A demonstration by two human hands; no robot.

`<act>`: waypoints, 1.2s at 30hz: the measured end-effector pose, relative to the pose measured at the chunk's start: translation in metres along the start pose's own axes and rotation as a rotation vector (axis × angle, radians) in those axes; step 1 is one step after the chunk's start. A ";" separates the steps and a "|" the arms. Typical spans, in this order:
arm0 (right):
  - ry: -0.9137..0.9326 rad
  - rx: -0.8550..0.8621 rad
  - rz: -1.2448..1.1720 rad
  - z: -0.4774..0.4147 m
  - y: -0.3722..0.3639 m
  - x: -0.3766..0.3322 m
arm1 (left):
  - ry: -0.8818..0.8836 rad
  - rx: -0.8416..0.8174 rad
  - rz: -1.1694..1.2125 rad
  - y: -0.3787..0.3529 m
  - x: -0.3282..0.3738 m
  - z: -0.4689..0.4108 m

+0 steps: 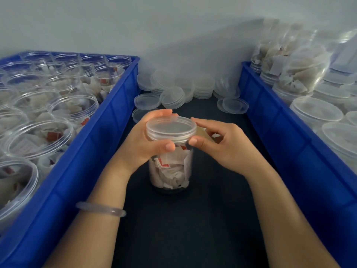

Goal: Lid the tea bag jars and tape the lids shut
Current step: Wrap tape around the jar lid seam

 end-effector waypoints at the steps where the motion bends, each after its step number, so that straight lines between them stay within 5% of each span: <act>1: 0.016 0.012 0.009 0.000 0.000 0.000 | 0.009 -0.001 -0.075 0.003 0.004 0.000; 6: 0.049 0.102 0.133 0.002 -0.002 -0.001 | 0.066 -0.113 -0.606 0.007 0.036 -0.006; 10: 0.030 -0.043 0.214 0.003 -0.007 0.002 | 0.235 -0.106 -1.083 -0.016 0.052 -0.026; 14: 0.024 -0.100 0.221 0.004 0.001 0.008 | 0.263 -0.159 -1.019 -0.019 0.055 -0.038; 19: -0.017 0.013 0.038 0.005 0.006 0.008 | 0.244 -0.228 -0.925 -0.008 0.054 -0.035; 26: 0.066 0.248 0.198 -0.001 -0.003 0.008 | 0.163 -0.242 -0.947 -0.008 0.054 -0.026; 36: -0.002 0.065 0.043 -0.001 0.004 0.008 | 0.248 -0.185 -1.017 -0.029 0.059 -0.040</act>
Point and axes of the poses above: each hand's wrist, its own z-axis away from the middle knuckle, its own y-axis out of the back of the hand, x = y × z, the point moved 3 cm from there along -z, towards the middle knuckle, and after that the axes turned 4 degrees about y, right-handed, at the moved point
